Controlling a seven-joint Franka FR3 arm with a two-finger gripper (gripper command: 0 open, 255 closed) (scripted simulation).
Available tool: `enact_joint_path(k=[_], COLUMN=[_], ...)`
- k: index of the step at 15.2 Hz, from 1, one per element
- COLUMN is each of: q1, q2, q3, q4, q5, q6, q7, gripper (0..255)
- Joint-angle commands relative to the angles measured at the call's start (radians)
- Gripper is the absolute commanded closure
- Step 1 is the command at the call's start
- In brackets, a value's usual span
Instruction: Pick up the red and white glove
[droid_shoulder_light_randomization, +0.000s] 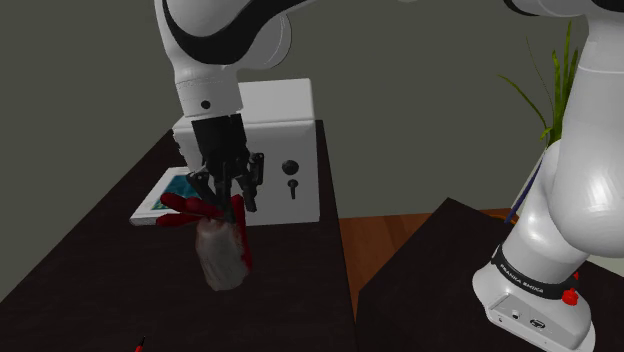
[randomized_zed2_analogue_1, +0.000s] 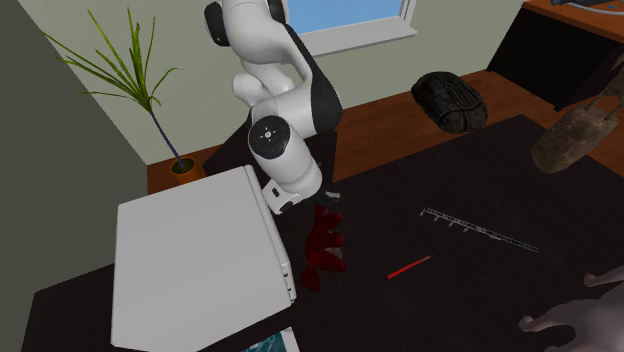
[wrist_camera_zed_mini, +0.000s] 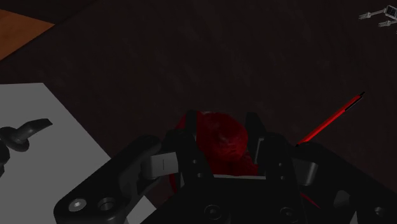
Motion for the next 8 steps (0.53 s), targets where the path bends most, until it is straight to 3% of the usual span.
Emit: enact_joint_path(k=[1, 8], q1=[0.000, -0.001], q2=[0.001, -0.008], q3=[0.000, 0.001], q4=[-0.001, 0.068], q5=[0.000, 0.000], q6=[0.000, -0.075], q7=[0.000, 0.018], gripper=[255, 255])
